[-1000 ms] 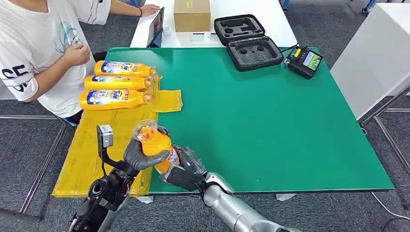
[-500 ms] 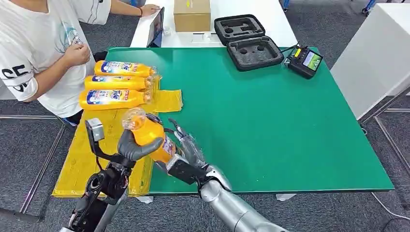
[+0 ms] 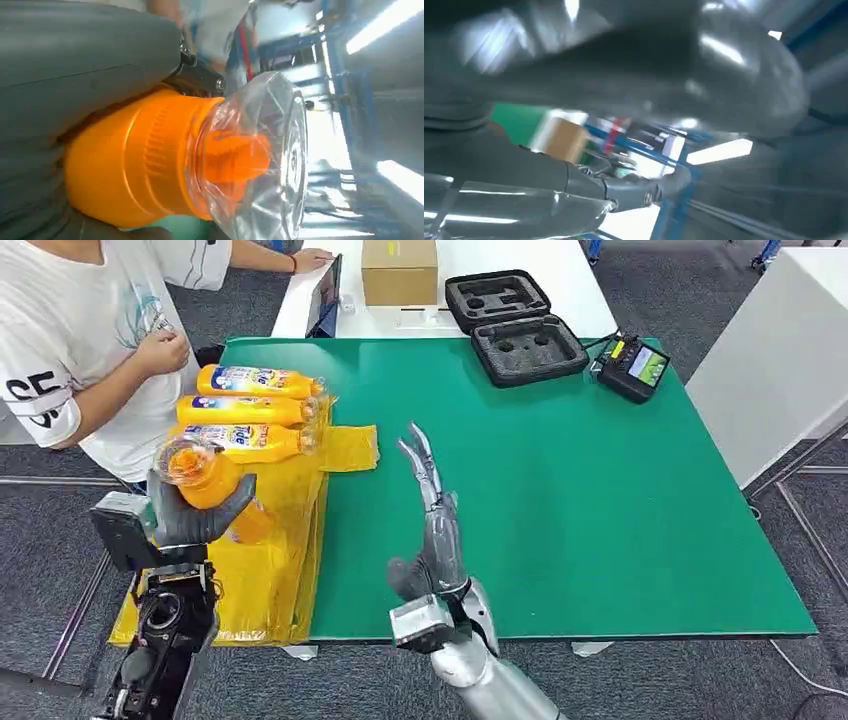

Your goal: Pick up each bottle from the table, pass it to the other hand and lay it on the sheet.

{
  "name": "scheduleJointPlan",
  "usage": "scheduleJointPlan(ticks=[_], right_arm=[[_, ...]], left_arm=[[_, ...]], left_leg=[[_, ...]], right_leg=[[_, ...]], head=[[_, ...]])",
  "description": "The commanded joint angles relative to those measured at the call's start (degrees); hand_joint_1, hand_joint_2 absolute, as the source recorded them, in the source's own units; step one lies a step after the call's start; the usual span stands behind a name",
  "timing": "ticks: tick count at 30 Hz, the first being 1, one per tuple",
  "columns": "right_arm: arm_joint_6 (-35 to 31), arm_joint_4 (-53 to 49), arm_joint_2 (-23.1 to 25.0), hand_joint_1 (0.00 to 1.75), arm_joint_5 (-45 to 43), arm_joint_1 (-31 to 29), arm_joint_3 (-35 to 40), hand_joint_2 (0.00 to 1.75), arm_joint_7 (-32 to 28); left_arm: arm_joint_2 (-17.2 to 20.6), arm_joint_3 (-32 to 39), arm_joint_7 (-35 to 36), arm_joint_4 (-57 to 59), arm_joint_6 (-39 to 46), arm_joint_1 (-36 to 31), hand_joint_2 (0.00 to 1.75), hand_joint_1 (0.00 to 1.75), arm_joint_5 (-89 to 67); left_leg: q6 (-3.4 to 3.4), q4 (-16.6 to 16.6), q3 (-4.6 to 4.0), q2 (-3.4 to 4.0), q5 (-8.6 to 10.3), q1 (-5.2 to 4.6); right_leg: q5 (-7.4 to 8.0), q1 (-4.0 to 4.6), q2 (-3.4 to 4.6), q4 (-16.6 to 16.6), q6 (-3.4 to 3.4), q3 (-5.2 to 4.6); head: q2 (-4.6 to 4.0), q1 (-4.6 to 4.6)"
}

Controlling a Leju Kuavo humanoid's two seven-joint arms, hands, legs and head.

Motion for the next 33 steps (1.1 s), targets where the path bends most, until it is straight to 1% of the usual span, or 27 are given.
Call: scheduleJointPlan(ticks=[1,2,3,4,5,6,7,8,9,10,11,12,13,14,16,18,19,20,22,23,24,25,26,30,32,33], right_arm=[[-0.35,-20.66,0.50,0.00,1.81,5.91,-1.94,0.00,0.13],[-0.35,-20.66,0.50,0.00,1.81,5.91,-1.94,0.00,0.13],[-0.35,-19.61,0.85,0.00,1.03,5.69,-2.76,0.00,0.13],[-0.35,-18.92,0.43,0.00,-0.62,5.74,-1.99,0.00,0.13],[-0.35,-16.94,0.00,0.00,-2.10,4.95,-2.12,0.00,0.13],[-0.35,-12.83,-0.43,0.00,-4.38,3.86,0.02,0.00,0.13],[1.07,-11.58,-1.44,0.00,-6.79,3.39,0.25,0.00,0.13],[1.48,-10.18,-2.08,0.00,-8.38,2.60,1.15,0.00,0.13],[0.95,-9.02,-2.18,0.00,-8.14,2.20,1.74,0.00,0.13],[1.77,-8.44,-2.33,0.00,-8.92,1.83,2.27,0.00,0.13],[2.15,-7.40,-2.34,0.00,-8.45,1.52,2.44,1.75,0.13],[2.86,-7.17,-2.17,0.00,-8.44,1.25,2.52,1.75,0.13],[3.82,-6.42,-2.11,0.00,-8.18,1.06,2.48,1.75,0.13],[5.55,-5.91,-1.92,0.00,-8.48,1.04,2.34,1.75,0.13],[5.55,-5.91,-1.92,0.00,-8.48,1.04,2.34,1.75,0.13],[5.55,-5.91,-1.92,0.00,-8.48,1.04,2.34,1.75,0.13],[5.71,-5.61,-1.75,0.00,-7.43,0.95,2.05,1.75,0.13],[6.31,-6.08,-1.42,0.00,-8.21,0.87,1.73,1.75,0.13],[6.59,-5.23,-0.70,0.00,-8.96,0.43,0.59,1.75,0.13],[6.23,-4.68,-0.33,0.00,-9.07,0.18,-0.13,1.75,0.13],[6.23,-4.68,-0.33,0.00,-9.07,0.18,-0.13,1.75,0.13],[5.90,-3.88,-0.15,0.00,-8.60,-0.09,-0.69,1.75,0.13],[5.52,-3.55,-0.10,0.00,-8.09,-0.17,-0.79,1.75,0.13],[4.59,-2.61,-0.45,0.00,-6.70,-0.21,0.15,1.75,0.13],[4.59,-2.61,-0.45,0.00,-6.70,-0.21,0.15,1.75,0.13],[4.59,-2.61,-0.45,0.00,-6.70,-0.21,0.15,1.75,0.13]], left_arm=[[4.46,-0.67,1.48,26.27,6.23,-13.04,1.75,1.75,-18.71],[4.46,-0.67,1.48,26.27,6.23,-13.04,1.75,1.75,-18.71],[4.36,-0.86,3.59,26.53,5.12,-14.13,1.75,1.75,-20.74],[4.96,-1.87,5.59,26.89,5.77,-14.56,1.75,1.75,-24.65],[6.21,-3.19,7.40,28.19,7.42,-15.50,1.75,1.75,-30.45],[6.74,-5.39,10.88,29.70,7.59,-16.80,1.75,1.75,-33.63],[7.08,-6.29,12.46,30.53,8.05,-16.91,1.75,1.75,-37.00],[7.25,-6.52,14.72,31.27,6.63,-16.74,1.75,1.75,-40.94],[7.51,-6.83,15.18,32.44,5.61,-16.36,1.75,1.75,-43.07],[7.88,-7.92,16.93,34.24,4.79,-16.61,1.75,1.75,-47.53],[7.47,-7.79,16.95,35.83,3.29,-16.80,1.75,1.75,-48.95],[7.39,-9.10,17.85,38.63,2.75,-17.59,1.75,1.75,-52.44],[6.78,-9.78,18.79,41.04,4.13,-18.40,1.75,1.75,-55.45],[6.38,-10.85,20.78,43.42,5.85,-19.12,1.75,1.75,-59.39],[6.38,-10.85,20.78,43.42,5.85,-19.12,1.75,1.75,-59.39],[6.38,-10.85,20.78,43.42,5.85,-19.12,1.75,1.75,-59.39],[6.05,-12.34,22.81,45.10,7.18,-19.70,1.75,1.75,-63.70],[5.31,-12.43,22.70,47.01,4.83,-20.46,1.75,1.75,-64.99],[4.37,-12.65,22.72,49.34,2.79,-20.99,1.75,1.75,-65.88],[3.87,-12.47,22.77,49.91,3.86,-20.75,1.75,1.75,-66.18],[3.87,-12.47,22.77,49.91,3.86,-20.75,1.75,1.75,-66.18],[2.81,-11.91,21.97,50.68,4.14,-20.34,1.75,1.75,-65.27],[2.06,-10.90,20.60,51.21,3.88,-20.11,1.75,1.75,-63.56],[1.59,-10.83,21.19,51.95,2.84,-19.18,1.75,1.75,-63.69],[1.59,-10.83,21.19,51.95,2.84,-19.18,1.75,1.75,-63.69],[1.59,-10.83,21.19,51.95,2.84,-19.18,1.75,1.75,-63.69]], left_leg=[[-0.06,-0.08,0.35,-0.28,-0.07,-0.02],[-0.04,-0.08,0.23,-0.12,-0.04,0.00],[-0.05,-0.04,0.32,-0.19,-0.08,0.03],[-0.03,-0.03,0.22,-0.12,-0.05,0.01],[-0.03,-0.02,0.14,-0.12,-0.02,0.03],[-0.04,-0.01,0.27,-0.21,-0.04,0.05],[-0.03,-0.05,0.20,-0.08,-0.01,0.01],[-0.04,-0.09,0.38,-0.12,-0.03,0.03],[-0.03,-0.09,0.32,-0.06,-0.02,0.03],[-0.03,-0.15,0.48,0.03,-0.06,0.00],[-0.03,-0.10,0.35,0.04,-0.05,0.00],[-0.04,-0.14,0.48,0.06,-0.08,0.00],[-0.02,-0.12,0.37,0.04,-0.04,-0.02],[-0.04,-0.14,0.49,0.01,-0.08,-0.01],[-0.02,-0.09,0.31,-0.01,-0.03,-0.02],[-0.03,-0.05,0.35,-0.01,-0.08,0.01],[-0.02,-0.06,0.29,0.03,-0.05,0.00],[-0.04,-0.03,0.38,0.03,-0.11,0.02],[-0.01,-0.05,0.19,-0.03,-0.01,-0.01],[-0.03,-0.05,0.34,-0.07,-0.07,0.01],[-0.01,-0.06,0.28,-0.05,-0.03,-0.02],[-0.01,-0.04,0.22,-0.01,-0.03,-0.01],[-0.01,-0.06,0.36,-0.03,-0.06,0.00],[-0.01,-0.05,0.27,-0.02,-0.05,-0.01],[-0.03,-0.06,0.48,-0.04,-0.15,0.01],[-0.05,-0.06,0.72,-0.07,-0.26,0.03]], right_leg=[[-0.18,-0.03,-0.21,0.02,-0.06,0.39],[-0.08,0.00,-0.07,-0.01,-0.04,0.26],[-0.12,0.01,-0.11,0.01,-0.05,0.37],[-0.08,0.00,-0.08,0.02,-0.03,0.23],[-0.05,0.03,-0.08,0.01,-0.03,0.15],[-0.10,0.04,-0.13,0.00,-0.04,0.30],[-0.04,0.01,-0.03,-0.01,-0.02,0.19],[-0.06,0.04,-0.04,-0.08,-0.03,0.40],[-0.03,0.04,0.01,-0.07,-0.03,0.34],[-0.04,0.01,0.11,-0.11,-0.03,0.46],[0.00,0.01,0.13,-0.08,-0.01,0.35],[-0.02,0.01,0.17,-0.11,-0.02,0.47],[-0.01,-0.01,0.12,-0.08,-0.01,0.37],[-0.06,-0.01,0.11,-0.09,-0.02,0.48],[-0.02,-0.02,0.07,-0.06,-0.01,0.32],[-0.05,-0.02,0.08,-0.04,-0.02,0.37],[-0.02,-0.03,0.11,-0.03,-0.01,0.28],[-0.07,-0.01,0.13,-0.02,-0.02,0.38],[-0.01,-0.04,0.04,-0.02,-0.01,0.20],[-0.07,-0.02,0.02,-0.03,-0.02,0.36],[-0.04,-0.05,0.03,-0.02,-0.01,0.29],[-0.02,-0.04,0.05,-0.02,-0.01,0.23],[-0.05,-0.04,0.06,-0.05,-0.01,0.38],[-0.03,-0.04,0.06,-0.04,0.00,0.28],[-0.12,-0.03,0.07,-0.06,-0.02,0.51],[-0.24,-0.02,0.08,-0.06,-0.04,0.75]], head=[[0.00,-0.02],[0.00,-0.04],[0.00,-0.04],[0.00,-0.02],[0.00,-0.02],[0.00,-0.02],[0.00,-0.02],[0.00,0.00],[0.00,-0.02],[0.00,-0.02],[0.00,0.00],[0.00,-0.02],[0.00,-0.04],[0.00,-0.02],[0.00,-0.02],[0.00,-0.02],[0.00,-0.02],[0.00,-0.02],[0.00,-0.02],[0.00,0.00],[0.00,-0.02],[0.00,-0.02],[0.00,-0.02],[0.00,0.00],[0.00,-0.02],[0.00,-0.02]])
